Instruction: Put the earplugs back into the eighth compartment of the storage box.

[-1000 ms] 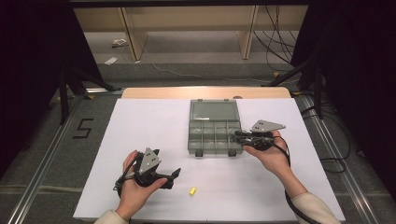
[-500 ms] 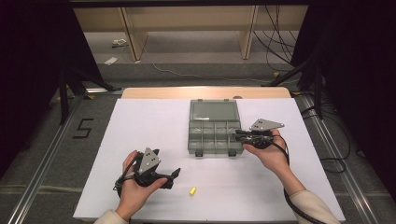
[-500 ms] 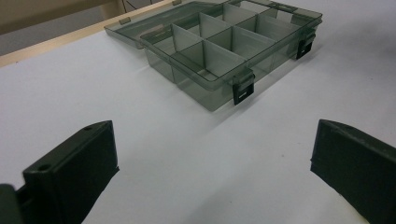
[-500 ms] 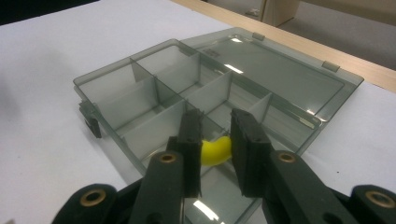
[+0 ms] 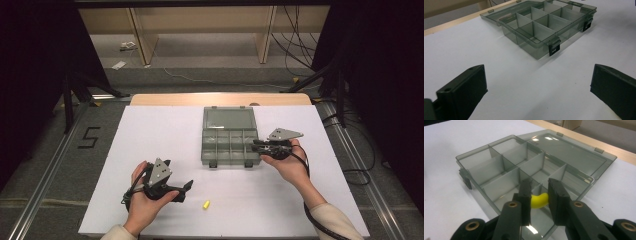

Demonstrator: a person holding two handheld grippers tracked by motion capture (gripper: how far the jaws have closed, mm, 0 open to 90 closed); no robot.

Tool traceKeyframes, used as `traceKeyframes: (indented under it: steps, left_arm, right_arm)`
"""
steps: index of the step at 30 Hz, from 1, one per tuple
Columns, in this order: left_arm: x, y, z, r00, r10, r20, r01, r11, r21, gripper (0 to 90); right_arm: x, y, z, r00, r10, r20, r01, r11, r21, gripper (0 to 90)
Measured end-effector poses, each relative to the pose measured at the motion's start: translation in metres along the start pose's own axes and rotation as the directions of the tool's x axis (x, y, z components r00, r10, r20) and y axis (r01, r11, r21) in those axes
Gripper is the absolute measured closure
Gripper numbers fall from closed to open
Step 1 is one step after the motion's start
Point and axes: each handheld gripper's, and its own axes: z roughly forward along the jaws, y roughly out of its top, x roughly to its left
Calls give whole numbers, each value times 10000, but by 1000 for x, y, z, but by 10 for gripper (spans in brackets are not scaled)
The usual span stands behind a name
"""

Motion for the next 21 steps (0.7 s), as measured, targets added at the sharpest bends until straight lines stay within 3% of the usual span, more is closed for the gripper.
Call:
traceKeyframes:
  steps: [13,21]
  left_arm:
    - [0,0,0,10000,4,5,-4,10000,-6,0]
    - [0,0,-1,10000,43,-33,-43,10000,-7,0]
  right_arm:
    - [-1,-7,7,10000,-12,-20,13,9995,309,701]
    - [-1,-6,7,9999,71,-112,-68,9995,314,586]
